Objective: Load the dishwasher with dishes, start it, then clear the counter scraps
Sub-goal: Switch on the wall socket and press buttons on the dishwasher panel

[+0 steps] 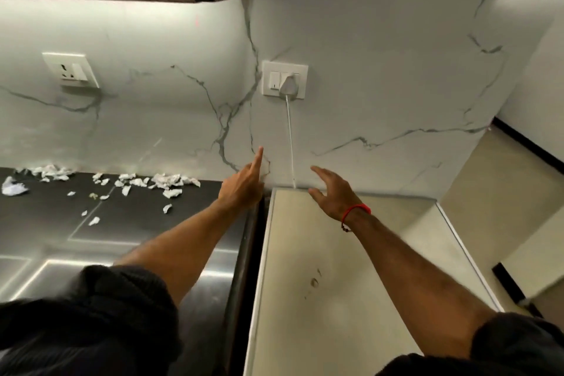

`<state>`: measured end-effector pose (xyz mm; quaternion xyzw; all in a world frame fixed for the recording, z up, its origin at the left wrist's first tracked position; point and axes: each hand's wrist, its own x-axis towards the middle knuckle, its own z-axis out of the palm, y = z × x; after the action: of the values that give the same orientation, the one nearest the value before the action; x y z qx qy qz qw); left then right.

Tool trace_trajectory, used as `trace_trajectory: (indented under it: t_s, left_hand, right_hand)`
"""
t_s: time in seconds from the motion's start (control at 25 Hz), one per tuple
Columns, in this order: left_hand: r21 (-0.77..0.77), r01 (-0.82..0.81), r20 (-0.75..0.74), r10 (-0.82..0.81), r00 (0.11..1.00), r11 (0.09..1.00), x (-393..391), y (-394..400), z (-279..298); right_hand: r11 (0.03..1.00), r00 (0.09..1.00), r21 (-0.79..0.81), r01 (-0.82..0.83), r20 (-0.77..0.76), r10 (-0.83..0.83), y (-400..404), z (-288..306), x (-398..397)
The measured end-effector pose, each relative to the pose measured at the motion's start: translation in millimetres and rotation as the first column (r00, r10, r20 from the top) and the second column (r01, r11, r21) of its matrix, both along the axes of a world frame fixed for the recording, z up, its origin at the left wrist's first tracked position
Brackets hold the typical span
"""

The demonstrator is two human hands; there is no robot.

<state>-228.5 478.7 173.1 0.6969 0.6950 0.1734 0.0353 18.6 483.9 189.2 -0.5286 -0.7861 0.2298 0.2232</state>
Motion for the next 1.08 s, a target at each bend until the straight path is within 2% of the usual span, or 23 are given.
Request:
trace_trajectory:
  t_s: [0.12,0.24,0.4,0.52,0.64,0.88,0.92,1.08]
  left_hand:
    - [0.072,-0.004,-0.021,0.006,1.0,0.997,-26.7,66.9,41.4]
    - [0.118,0.029,-0.137,-0.013,0.99,0.993,-38.4,123.4,74.5]
    - [0.14,0.041,-0.292,0.001,0.956,0.989,-45.2,166.8,76.4]
    - [0.186,0.011,-0.473,0.08,0.878,0.982,-49.2,169.5,66.9]
    - [0.158,0.039,-0.611,0.067,0.788,0.987,-38.5,166.7,80.1]
    - [0.117,0.04,-0.638,0.044,0.769,0.992,-25.8,156.5,89.8]
    - [0.12,0.04,-0.613,0.042,0.789,0.992,-20.1,155.2,94.3]
    - [0.166,0.052,-0.326,0.005,0.945,0.985,-6.2,134.1,96.7]
  right_hand:
    - [0.997,0.999,0.073,0.033,-0.001,-0.033,42.7,27.7,-38.2]
    - [0.988,0.997,0.138,0.073,0.002,-0.074,80.1,51.0,-67.0]
    - [0.978,0.994,0.183,0.103,0.023,-0.109,111.4,64.2,-89.9]
    - [0.977,0.99,0.175,0.118,0.05,-0.128,117.7,56.7,-95.2]
    - [0.977,0.988,0.155,0.143,0.031,-0.149,110.4,46.2,-102.1]
    - [0.981,0.994,0.167,0.103,0.009,-0.106,86.1,55.4,-98.1]
    - [0.975,0.993,0.188,0.114,-0.014,-0.113,85.4,62.2,-96.4]
    - [0.961,0.989,0.242,0.133,-0.091,-0.114,75.1,80.7,-90.8]
